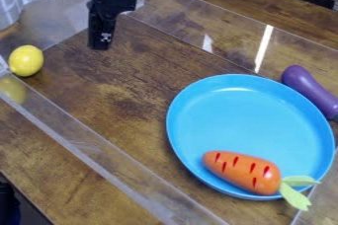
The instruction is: Put the lemon on the blue tray
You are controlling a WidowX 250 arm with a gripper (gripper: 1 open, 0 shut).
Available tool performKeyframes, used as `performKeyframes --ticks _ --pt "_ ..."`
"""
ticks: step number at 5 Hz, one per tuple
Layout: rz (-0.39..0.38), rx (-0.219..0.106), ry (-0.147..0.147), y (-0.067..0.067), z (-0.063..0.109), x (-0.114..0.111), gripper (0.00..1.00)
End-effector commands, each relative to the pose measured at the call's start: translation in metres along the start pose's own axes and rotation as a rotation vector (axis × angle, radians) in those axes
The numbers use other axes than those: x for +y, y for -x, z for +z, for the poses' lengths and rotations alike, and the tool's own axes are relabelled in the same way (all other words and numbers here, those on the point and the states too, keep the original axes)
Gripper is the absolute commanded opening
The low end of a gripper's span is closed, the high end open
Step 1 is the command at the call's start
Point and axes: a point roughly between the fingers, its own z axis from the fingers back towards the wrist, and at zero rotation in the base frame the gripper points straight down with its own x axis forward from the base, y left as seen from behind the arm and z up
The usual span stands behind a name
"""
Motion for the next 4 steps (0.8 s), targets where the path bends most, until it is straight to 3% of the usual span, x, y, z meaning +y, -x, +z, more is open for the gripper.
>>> performKeyframes --ticks 1,3,4 --pt "-0.05 -0.049 -0.067 -0.015 0.022 0.002 0.0" --pt "-0.073 -0.053 -0.072 -0.008 0.041 0.003 0.0" --pt "-0.062 -0.055 -0.071 -0.012 0.05 0.001 0.0"
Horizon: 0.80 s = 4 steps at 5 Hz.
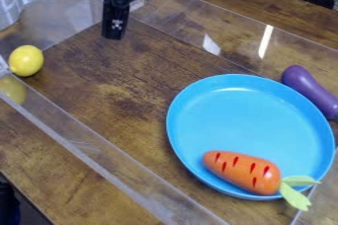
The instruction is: Put the lemon on the blue tray
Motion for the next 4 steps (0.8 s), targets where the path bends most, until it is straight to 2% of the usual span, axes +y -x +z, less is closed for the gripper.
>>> performKeyframes --ticks 1,2,3,4 --pt "0.023 -0.059 -0.077 -0.002 0.035 0.005 0.0" --pt "0.005 -0.065 -0.076 -0.002 0.028 -0.003 1.0" --pt "0.011 -0.066 -0.064 0.011 0.02 0.006 1.0" --pt "0.019 -0.07 -0.049 0.017 0.009 -0.002 1.0"
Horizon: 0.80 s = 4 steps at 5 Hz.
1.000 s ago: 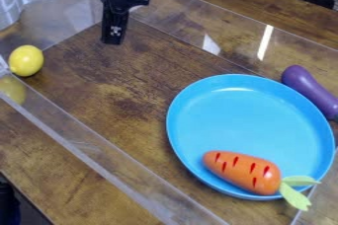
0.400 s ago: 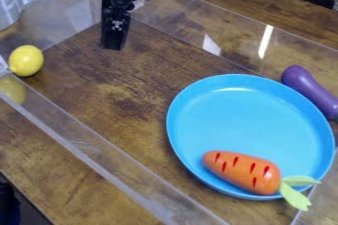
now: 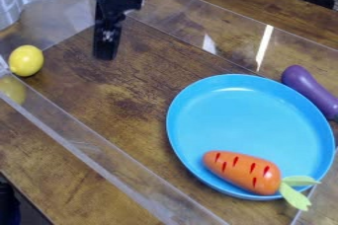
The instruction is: Put the lemon on the blue tray
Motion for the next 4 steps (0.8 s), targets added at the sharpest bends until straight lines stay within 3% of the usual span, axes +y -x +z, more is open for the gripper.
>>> performKeyframes --ticks 1,2,3,4 --pt "0.047 -0.043 -0.069 0.032 0.021 0.003 1.0" --pt "0.105 -0.038 -0.055 0.057 0.017 0.009 1.0" --pt "0.156 -0.053 -0.047 0.07 0.011 0.012 1.0" --pt "0.16 -0.055 -0.048 0.073 0.005 0.017 1.0"
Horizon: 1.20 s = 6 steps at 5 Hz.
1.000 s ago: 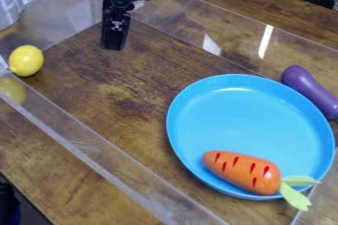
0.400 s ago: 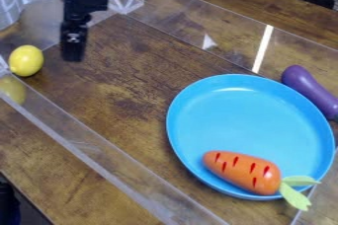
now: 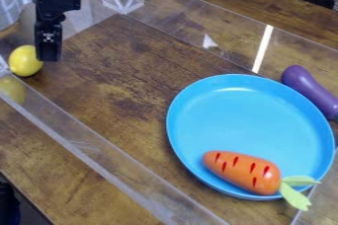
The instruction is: Put the lemon on the blue tray
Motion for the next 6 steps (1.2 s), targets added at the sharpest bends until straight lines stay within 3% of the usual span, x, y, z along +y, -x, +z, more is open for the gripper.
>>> performKeyframes --ticks 1,2,3,6 --pt "0.073 -0.038 -0.042 0.015 0.012 0.017 1.0" --pt "0.116 -0.046 -0.025 0.028 0.004 0.032 1.0" --pt "0.126 -0.052 -0.018 0.03 -0.006 0.033 1.0" --pt "0.149 -0.058 0.0 0.038 -0.025 0.024 1.0"
